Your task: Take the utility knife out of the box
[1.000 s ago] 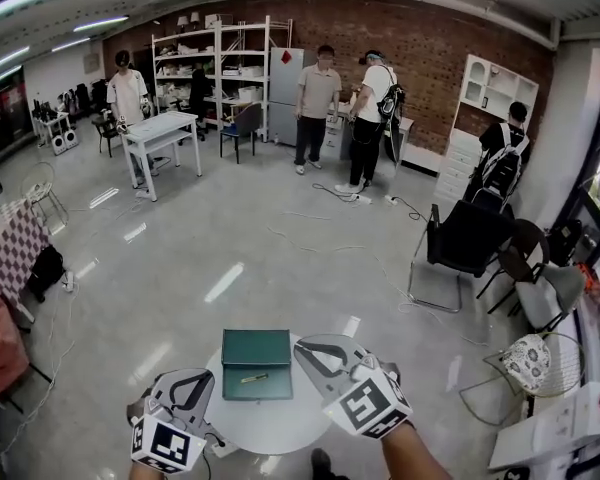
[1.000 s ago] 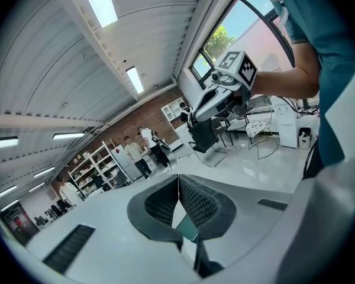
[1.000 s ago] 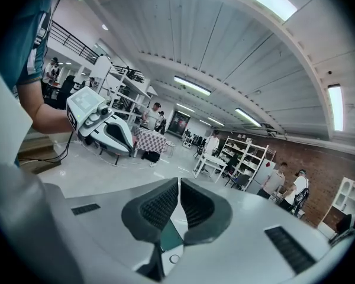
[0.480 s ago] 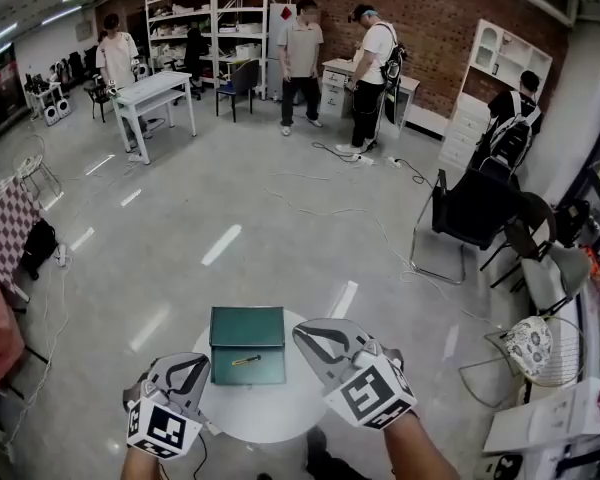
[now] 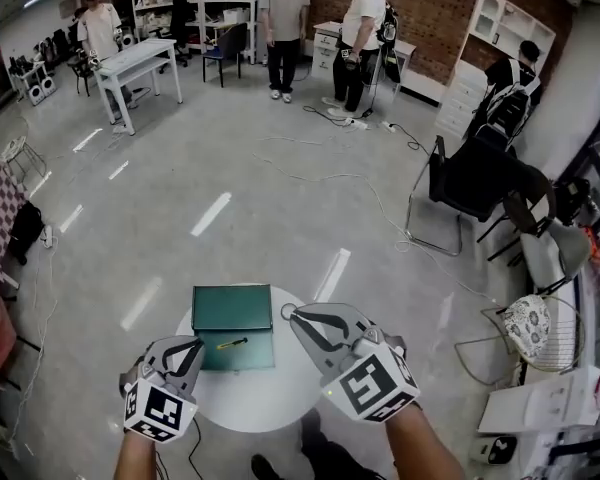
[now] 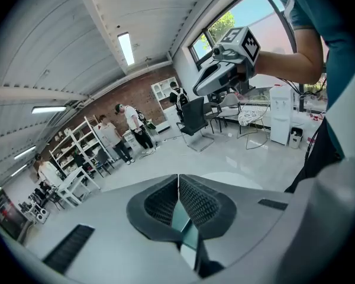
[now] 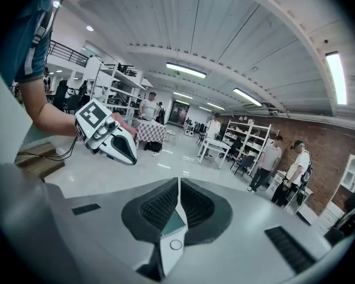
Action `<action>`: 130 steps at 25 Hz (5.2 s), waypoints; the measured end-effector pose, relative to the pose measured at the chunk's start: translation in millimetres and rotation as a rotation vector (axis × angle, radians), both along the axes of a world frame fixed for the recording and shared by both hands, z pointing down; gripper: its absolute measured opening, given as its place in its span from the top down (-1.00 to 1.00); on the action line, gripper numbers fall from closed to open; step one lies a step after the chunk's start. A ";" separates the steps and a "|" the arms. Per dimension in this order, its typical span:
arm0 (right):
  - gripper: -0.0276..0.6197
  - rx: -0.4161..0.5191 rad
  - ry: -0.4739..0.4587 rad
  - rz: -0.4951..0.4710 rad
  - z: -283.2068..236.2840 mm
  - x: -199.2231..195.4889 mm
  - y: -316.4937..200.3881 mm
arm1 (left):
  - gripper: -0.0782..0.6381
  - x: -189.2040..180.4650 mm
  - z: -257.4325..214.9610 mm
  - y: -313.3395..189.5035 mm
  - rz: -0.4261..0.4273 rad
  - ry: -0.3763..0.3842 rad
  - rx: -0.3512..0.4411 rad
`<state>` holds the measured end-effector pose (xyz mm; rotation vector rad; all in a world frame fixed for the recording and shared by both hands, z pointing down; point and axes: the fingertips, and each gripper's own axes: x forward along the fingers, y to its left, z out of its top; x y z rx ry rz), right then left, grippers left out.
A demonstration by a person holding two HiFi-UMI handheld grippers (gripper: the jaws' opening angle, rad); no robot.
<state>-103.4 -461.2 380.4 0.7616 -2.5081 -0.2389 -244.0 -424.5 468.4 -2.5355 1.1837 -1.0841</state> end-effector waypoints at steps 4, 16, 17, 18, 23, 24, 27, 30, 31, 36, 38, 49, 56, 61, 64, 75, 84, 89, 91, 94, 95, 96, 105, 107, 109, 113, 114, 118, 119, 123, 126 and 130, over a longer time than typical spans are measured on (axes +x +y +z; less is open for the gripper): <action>0.79 -0.023 0.014 0.006 32.6 11.3 -20.8 | 0.72 9.4 41.4 -23.6 0.001 -0.004 -0.043; 0.79 -0.090 0.044 0.031 127.5 50.0 -73.0 | 0.72 44.3 166.9 -80.9 0.030 -0.055 -0.163; 0.79 -0.095 0.046 0.032 133.0 52.6 -76.7 | 0.72 45.5 175.0 -84.2 0.031 -0.058 -0.175; 0.79 -0.101 0.047 0.035 138.7 55.3 -80.2 | 0.72 46.6 183.3 -87.4 0.031 -0.062 -0.185; 0.79 -0.121 0.055 0.046 169.9 69.4 -95.7 | 0.72 52.3 227.4 -99.5 0.034 -0.078 -0.235; 0.79 -0.125 0.057 0.048 174.6 70.1 -98.8 | 0.72 51.7 235.1 -101.6 0.035 -0.081 -0.246; 0.79 -0.134 0.052 0.054 189.1 72.1 -106.3 | 0.72 51.2 259.9 -105.7 0.041 -0.095 -0.278; 0.79 -0.141 0.052 0.053 204.7 73.0 -112.1 | 0.70 48.3 285.5 -108.5 0.041 -0.110 -0.314; 0.79 -0.143 0.055 0.052 210.5 73.4 -114.5 | 0.64 46.8 294.3 -110.0 0.041 -0.115 -0.328; 0.79 -0.169 0.071 0.057 240.6 79.2 -124.5 | 0.48 43.1 340.3 -115.8 0.037 -0.137 -0.392; 0.79 -0.184 0.080 0.060 251.0 80.4 -128.1 | 0.46 40.5 357.0 -118.5 0.034 -0.145 -0.418; 0.79 -0.220 0.097 0.066 300.1 85.5 -148.0 | 0.34 35.1 436.7 -133.4 0.047 -0.218 -0.518; 0.79 -0.240 0.106 0.073 328.6 93.5 -147.6 | 0.29 33.2 474.7 -131.7 0.058 -0.289 -0.557; 0.79 -0.253 0.106 0.074 345.7 99.1 -143.1 | 0.30 36.2 494.0 -130.8 0.060 -0.305 -0.577; 0.79 -0.258 0.104 0.074 352.4 102.4 -143.4 | 0.29 37.4 505.7 -129.5 0.062 -0.317 -0.609; 0.79 -0.265 0.089 0.080 359.8 108.0 -142.3 | 0.58 47.6 515.8 -121.9 0.080 -0.271 -0.662; 0.79 -0.243 0.086 0.076 337.9 100.6 -134.0 | 0.60 51.0 501.2 -111.7 0.058 -0.260 -0.632; 0.79 -0.221 0.086 0.072 310.6 87.1 -122.5 | 0.60 40.6 464.1 -101.5 0.044 -0.236 -0.582; 0.79 -0.213 0.083 0.071 298.3 84.1 -115.4 | 0.60 38.0 444.3 -97.5 0.032 -0.222 -0.557; 0.79 -0.206 0.070 0.077 276.1 78.6 -105.9 | 0.60 32.5 406.8 -93.6 0.009 -0.193 -0.514; 0.79 -0.200 0.067 0.076 266.7 76.0 -103.2 | 0.60 29.7 391.5 -92.6 0.001 -0.183 -0.498; 0.79 -0.193 0.065 0.073 256.6 73.5 -100.7 | 0.60 26.6 375.4 -91.5 -0.006 -0.174 -0.481; 0.79 -0.129 0.047 0.066 166.5 53.4 -64.1 | 0.60 5.0 238.8 -63.1 -0.054 -0.106 -0.325; 0.79 -0.117 0.034 0.074 146.1 47.7 -55.5 | 0.60 -1.2 205.6 -56.9 -0.065 -0.084 -0.281; 0.79 -0.113 0.016 0.083 127.2 42.3 -46.8 | 0.60 -7.7 173.2 -50.0 -0.078 -0.059 -0.238; 0.79 -0.113 -0.037 0.085 90.4 39.6 -29.5 | 0.60 -11.6 111.2 -31.7 -0.095 -0.002 -0.169; 0.79 -0.112 -0.058 0.084 80.1 38.9 -24.1 | 0.60 -12.1 94.1 -26.3 -0.097 0.013 -0.148; 0.79 -0.067 -0.123 0.043 43.6 29.9 -0.9 | 0.60 -18.0 28.4 -2.7 -0.106 0.072 -0.052; 0.79 -0.060 -0.137 0.035 34.6 27.7 6.6 | 0.60 -18.6 12.1 5.1 -0.107 0.088 -0.031; 0.79 -0.037 -0.185 0.010 -3.0 19.8 36.1 | 0.60 -14.5 -56.1 34.9 -0.092 0.175 0.061; 0.79 -0.033 -0.217 -0.018 -25.9 17.3 56.6 | 0.60 -8.4 -97.5 56.2 -0.084 0.228 0.117; 0.80 -0.020 -0.234 -0.061 -50.9 3.8 94.0 | 0.60 -13.0 -138.8 94.3 -0.090 0.319 0.166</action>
